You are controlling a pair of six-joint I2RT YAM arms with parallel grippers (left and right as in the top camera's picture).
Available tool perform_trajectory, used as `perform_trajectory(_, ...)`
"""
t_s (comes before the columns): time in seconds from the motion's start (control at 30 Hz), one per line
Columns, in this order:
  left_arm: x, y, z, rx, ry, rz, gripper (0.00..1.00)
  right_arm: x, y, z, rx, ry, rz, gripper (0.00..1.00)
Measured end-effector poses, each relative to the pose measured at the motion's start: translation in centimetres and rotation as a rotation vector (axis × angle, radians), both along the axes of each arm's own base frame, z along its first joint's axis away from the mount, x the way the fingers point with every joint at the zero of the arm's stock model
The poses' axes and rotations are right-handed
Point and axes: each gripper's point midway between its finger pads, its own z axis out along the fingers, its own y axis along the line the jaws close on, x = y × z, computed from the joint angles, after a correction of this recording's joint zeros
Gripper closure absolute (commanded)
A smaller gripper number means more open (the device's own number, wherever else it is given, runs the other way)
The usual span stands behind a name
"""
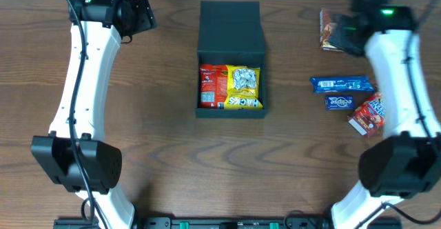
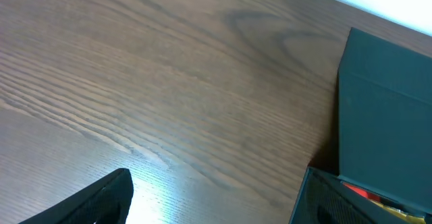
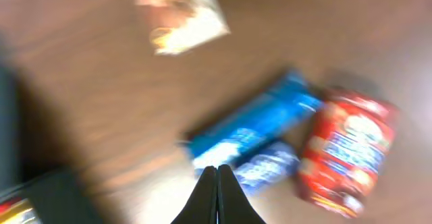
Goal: Pack container
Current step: 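Reach the right gripper to the brown Pocky box and grasp it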
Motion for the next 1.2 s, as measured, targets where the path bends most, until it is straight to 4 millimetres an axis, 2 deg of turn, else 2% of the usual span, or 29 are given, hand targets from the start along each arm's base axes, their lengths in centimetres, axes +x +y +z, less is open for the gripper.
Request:
perform_trajectory(0.1,0.3,0.0,0.2,-0.001,-0.012,0.000,0.15,-2.0,-5.1,-0.6,0.012,0.037,-0.150,0.96)
perform_trajectory(0.13,0.3,0.0,0.2,-0.001,-0.017,0.000,0.14,-2.2,-6.1,-0.6,0.013,0.031,-0.178,0.92)
perform_trajectory(0.17,0.5,-0.1,0.3,-0.002,-0.023,-0.001,0.14,-2.3,-7.4,-0.5,0.013,0.018,-0.211,0.85)
perform_trajectory(0.2,0.6,-0.1,0.4,-0.003,-0.030,0.000,0.14,-2.2,-8.0,-0.4,0.012,0.004,-0.228,0.66)
perform_trajectory(0.27,0.9,-0.1,0.6,-0.002,-0.043,-0.003,0.14,-1.0,-9.0,0.2,-0.003,-0.055,-0.225,0.13)
perform_trajectory(0.3,0.9,-0.1,0.6,-0.003,-0.046,-0.004,0.14,0.0,-9.1,0.5,-0.014,-0.090,-0.196,0.01)
perform_trajectory(0.4,0.9,-0.1,0.6,0.000,-0.045,-0.006,0.14,2.7,-8.4,0.6,-0.029,-0.155,-0.114,0.01)
perform_trajectory(0.47,0.9,-0.1,0.6,0.000,-0.043,-0.007,0.14,4.8,-7.5,-0.4,-0.021,-0.181,-0.051,0.01)
perform_trajectory(0.57,0.8,-0.1,0.5,0.001,-0.037,-0.007,0.14,7.5,-6.2,-3.9,0.013,-0.177,0.023,0.01)
perform_trajectory(0.6,0.8,-0.1,0.5,0.003,-0.036,-0.009,0.14,8.4,-5.7,-5.6,0.027,-0.165,0.043,0.01)
perform_trajectory(0.63,0.8,-0.1,0.5,0.003,-0.036,-0.010,0.14,8.5,-5.6,-6.2,0.029,-0.156,0.047,0.01)
perform_trajectory(0.67,0.7,-0.1,0.5,0.004,-0.035,-0.012,0.14,9.1,-5.1,-8.5,0.041,-0.130,0.069,0.01)
perform_trajectory(0.77,0.6,-0.1,0.4,0.005,-0.030,-0.012,0.14,10.1,-4.3,-10.4,0.035,-0.120,0.104,0.01)
perform_trajectory(0.87,0.5,0.0,0.3,0.005,-0.021,-0.012,0.14,11.4,-3.0,-10.7,-0.006,-0.145,0.146,0.01)
perform_trajectory(1.0,0.3,0.0,0.2,0.007,-0.011,-0.012,0.14,13.4,-1.8,-9.6,-0.060,-0.216,0.190,0.01)
perform_trajectory(1.2,0.2,0.0,0.1,0.009,-0.008,-0.016,0.14,14.8,-2.3,-9.7,-0.090,-0.263,0.194,0.01)
